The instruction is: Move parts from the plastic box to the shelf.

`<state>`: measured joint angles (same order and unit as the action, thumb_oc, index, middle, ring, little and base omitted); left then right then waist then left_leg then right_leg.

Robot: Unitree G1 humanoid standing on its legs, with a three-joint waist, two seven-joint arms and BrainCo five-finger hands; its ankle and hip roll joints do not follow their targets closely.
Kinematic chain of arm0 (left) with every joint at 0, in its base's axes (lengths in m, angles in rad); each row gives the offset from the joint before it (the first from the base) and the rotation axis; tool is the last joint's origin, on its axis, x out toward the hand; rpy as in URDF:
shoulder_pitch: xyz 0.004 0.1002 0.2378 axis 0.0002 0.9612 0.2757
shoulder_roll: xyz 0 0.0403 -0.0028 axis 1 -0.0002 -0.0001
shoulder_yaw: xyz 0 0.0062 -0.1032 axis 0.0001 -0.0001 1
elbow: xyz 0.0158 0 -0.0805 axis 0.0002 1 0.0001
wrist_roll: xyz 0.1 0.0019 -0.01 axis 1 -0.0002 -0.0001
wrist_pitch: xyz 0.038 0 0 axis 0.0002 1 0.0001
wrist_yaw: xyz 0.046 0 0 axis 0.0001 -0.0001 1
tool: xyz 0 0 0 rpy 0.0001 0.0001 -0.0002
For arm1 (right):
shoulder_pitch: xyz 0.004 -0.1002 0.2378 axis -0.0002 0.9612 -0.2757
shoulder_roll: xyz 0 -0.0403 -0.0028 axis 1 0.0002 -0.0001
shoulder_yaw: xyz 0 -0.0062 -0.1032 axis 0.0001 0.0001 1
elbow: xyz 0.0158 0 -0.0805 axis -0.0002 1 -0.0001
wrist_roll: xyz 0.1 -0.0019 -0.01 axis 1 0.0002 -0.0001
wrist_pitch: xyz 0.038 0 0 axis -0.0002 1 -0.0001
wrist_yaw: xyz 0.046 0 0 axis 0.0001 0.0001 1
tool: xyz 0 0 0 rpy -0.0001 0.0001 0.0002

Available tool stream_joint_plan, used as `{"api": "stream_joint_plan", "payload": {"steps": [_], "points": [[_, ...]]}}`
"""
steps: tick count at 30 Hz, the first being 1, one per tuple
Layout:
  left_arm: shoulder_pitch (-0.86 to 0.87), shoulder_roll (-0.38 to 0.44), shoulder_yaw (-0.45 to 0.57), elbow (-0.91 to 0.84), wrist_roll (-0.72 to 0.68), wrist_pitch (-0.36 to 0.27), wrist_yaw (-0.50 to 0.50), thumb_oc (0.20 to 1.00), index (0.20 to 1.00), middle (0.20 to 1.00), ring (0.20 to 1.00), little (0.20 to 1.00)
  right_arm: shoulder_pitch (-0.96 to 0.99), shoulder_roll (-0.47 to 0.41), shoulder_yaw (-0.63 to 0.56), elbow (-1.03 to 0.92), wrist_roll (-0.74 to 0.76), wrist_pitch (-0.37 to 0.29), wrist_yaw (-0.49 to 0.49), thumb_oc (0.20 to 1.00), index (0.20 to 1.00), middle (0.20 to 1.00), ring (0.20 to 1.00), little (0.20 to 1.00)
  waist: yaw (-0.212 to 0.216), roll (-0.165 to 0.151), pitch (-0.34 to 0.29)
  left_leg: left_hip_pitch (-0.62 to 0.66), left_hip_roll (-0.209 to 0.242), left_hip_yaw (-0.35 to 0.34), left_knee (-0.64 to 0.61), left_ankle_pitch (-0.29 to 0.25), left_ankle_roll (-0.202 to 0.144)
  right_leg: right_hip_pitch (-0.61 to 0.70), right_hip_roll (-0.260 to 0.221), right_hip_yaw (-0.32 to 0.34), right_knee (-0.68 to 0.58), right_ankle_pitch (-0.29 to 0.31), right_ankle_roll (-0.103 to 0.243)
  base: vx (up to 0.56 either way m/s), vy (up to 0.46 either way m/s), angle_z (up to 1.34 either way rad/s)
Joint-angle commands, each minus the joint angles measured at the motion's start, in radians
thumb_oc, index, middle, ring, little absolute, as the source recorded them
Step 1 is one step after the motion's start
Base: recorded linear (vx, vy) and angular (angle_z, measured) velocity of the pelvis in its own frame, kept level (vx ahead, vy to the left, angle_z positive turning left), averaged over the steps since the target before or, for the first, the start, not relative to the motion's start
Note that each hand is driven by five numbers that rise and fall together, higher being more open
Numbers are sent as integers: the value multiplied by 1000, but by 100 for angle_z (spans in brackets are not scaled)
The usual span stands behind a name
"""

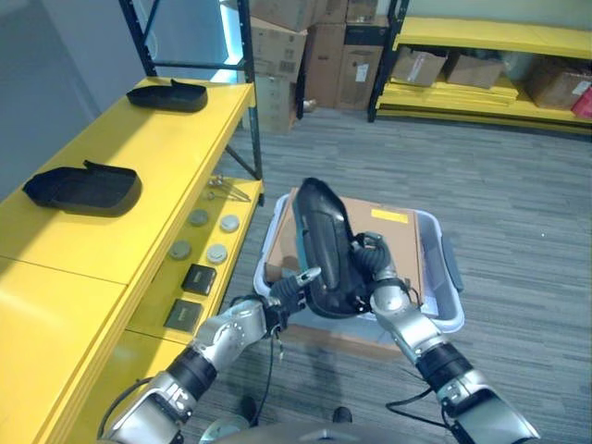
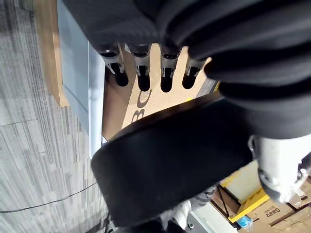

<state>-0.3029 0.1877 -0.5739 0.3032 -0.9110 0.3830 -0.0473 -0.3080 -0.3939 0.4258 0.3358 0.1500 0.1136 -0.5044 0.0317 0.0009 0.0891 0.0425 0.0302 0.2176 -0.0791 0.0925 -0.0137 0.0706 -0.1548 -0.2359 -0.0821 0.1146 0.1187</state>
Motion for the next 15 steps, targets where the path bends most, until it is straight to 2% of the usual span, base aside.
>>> {"api": "stream_joint_plan", "payload": {"steps": [1, 4, 5, 13, 15], "points": [[-101, -67, -66, 65, -14, -19, -12, 1000, 1000, 1000, 1000, 1000, -119, 11, 24, 16, -26, -41, 3, 200, 200, 200, 200, 200, 24, 3, -56, 26, 48, 29, 57, -134, -12, -17, -23, -17, -5, -56, 56, 35, 17, -6], [-103, -60, -74, 52, 7, -39, -9, 1000, 1000, 1000, 1000, 1000, -116, 11, 31, 12, -23, -35, 8, 200, 200, 200, 200, 200, 22, 5, -57, 28, 48, 31, 56, -136, -11, -16, -23, -18, -5, -57, 57, 32, 19, -5], [-107, -61, -80, 48, 21, -67, -6, 1000, 1000, 1000, 1000, 1000, -117, 11, 37, 12, -23, -25, 11, 200, 200, 200, 200, 200, 21, 6, -55, 30, 46, 30, 55, -137, -10, -15, -22, -16, -5, -58, 57, 32, 19, -4], [-97, -56, -47, -3, -57, -153, 37, 1000, 1000, 1000, 1000, 1000, -100, 0, 43, -1, -31, 2, 23, 200, 200, 200, 200, 200, 22, 10, -55, 40, 42, 25, 48, -135, -12, -7, -21, -16, -5, -59, 58, 0, 0, 0], [-94, -49, -22, -23, -79, -156, 39, 1000, 1000, 1000, 1000, 1000, -97, -5, 44, -5, -29, 11, 22, 200, 200, 200, 200, 200, 25, 12, -55, 43, 42, 23, 47, -135, -13, -4, -21, -18, -5, -59, 57, 0, 0, 0]]}}
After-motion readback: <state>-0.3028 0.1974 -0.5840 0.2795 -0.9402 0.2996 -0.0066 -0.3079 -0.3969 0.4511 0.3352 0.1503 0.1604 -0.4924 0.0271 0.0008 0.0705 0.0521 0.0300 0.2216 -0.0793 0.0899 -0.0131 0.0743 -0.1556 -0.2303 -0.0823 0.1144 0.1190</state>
